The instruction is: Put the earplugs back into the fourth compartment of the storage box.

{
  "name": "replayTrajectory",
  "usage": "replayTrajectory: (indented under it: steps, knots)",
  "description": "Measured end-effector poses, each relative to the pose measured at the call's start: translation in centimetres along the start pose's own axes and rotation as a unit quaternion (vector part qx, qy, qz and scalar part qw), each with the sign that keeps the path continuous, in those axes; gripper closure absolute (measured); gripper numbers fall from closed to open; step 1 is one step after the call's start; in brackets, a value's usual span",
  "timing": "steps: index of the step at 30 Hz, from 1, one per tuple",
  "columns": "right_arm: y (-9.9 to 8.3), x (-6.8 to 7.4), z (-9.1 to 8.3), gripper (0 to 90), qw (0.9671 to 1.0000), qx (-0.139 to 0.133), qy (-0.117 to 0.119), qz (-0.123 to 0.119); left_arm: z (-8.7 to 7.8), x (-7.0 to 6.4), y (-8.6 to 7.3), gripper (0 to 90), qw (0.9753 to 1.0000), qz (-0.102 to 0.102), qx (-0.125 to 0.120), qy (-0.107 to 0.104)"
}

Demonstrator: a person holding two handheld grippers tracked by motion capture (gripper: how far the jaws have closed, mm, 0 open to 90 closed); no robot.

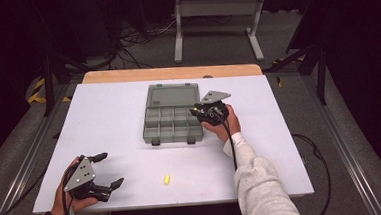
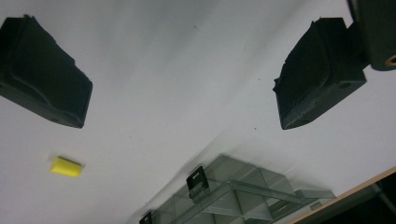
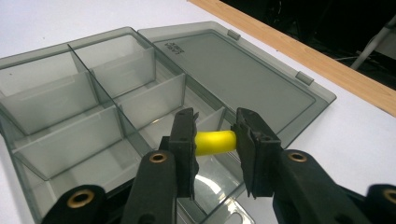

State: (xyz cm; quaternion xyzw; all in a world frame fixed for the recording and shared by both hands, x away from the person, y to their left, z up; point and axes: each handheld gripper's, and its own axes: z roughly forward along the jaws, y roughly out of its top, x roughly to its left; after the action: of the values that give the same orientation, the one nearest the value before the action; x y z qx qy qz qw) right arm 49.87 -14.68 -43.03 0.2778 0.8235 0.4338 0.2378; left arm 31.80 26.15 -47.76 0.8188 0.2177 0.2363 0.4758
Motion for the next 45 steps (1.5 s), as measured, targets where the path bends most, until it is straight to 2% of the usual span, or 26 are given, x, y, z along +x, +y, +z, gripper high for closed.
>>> replayTrajectory:
  steps: [29,42,45]
  knots:
    - [-0.1,0.0,0.0,66.2,1.0000,0.003,-0.005,0.003,-0.1,-0.1,0.0,5.4,1.0000,0.001,0.003,-0.003]
    - [0.1,0.4,-1.1,58.2,0.9999,-0.015,-0.005,0.005,-0.1,-0.1,0.0,5.4,1.0000,0.000,0.002,-0.002]
    - [0.1,0.7,-1.6,56.5,0.9997,-0.023,-0.005,0.001,-0.1,-0.1,0.1,5.7,1.0000,0.000,0.003,-0.008]
